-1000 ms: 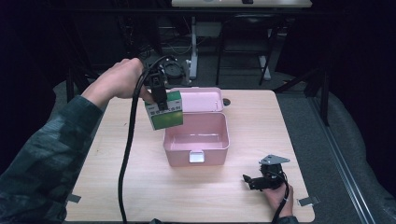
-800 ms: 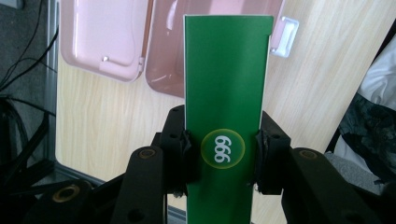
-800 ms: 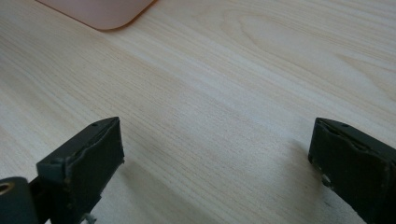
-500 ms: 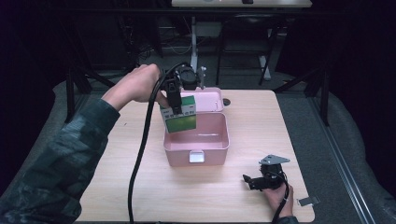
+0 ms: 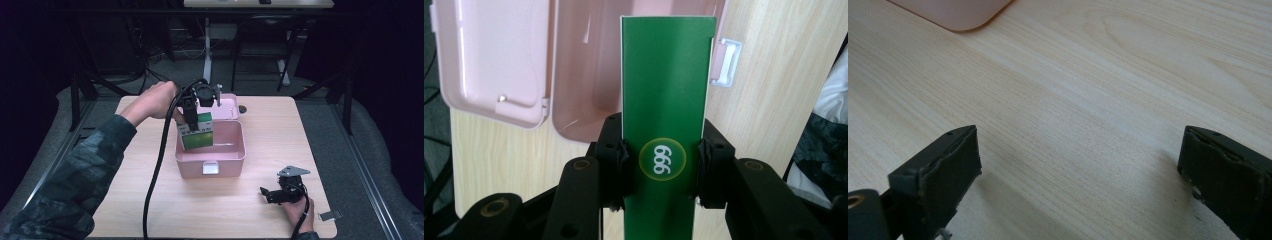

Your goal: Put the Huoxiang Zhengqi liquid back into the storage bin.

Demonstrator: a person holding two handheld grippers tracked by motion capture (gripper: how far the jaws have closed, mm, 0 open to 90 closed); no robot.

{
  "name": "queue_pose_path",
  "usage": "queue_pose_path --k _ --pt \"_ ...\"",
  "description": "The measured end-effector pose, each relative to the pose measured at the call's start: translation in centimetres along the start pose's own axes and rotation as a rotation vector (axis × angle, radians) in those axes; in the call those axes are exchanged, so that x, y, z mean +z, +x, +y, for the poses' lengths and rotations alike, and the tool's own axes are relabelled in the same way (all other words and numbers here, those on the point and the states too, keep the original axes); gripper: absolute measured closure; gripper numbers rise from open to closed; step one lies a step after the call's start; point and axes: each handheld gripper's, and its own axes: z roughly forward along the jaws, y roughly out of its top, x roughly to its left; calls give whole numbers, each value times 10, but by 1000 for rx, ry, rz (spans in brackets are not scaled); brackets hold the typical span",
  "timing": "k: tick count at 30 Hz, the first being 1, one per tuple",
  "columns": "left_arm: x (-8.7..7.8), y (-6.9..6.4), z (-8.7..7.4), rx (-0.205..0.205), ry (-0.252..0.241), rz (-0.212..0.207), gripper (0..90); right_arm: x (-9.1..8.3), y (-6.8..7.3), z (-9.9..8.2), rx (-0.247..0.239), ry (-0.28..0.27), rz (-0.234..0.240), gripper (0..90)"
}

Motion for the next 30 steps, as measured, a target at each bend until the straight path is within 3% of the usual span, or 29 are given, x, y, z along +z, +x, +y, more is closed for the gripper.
queue_pose_path --k 20,23,30 --pt "40 -4 -7 52 3 -23 632 0 0 0 2 -1 0 28" --pt "47 -6 -7 73 14 -10 632 0 0 0 3 1 0 29" --pt "57 -9 -8 109 30 -22 632 0 0 0 2 4 -3 30"
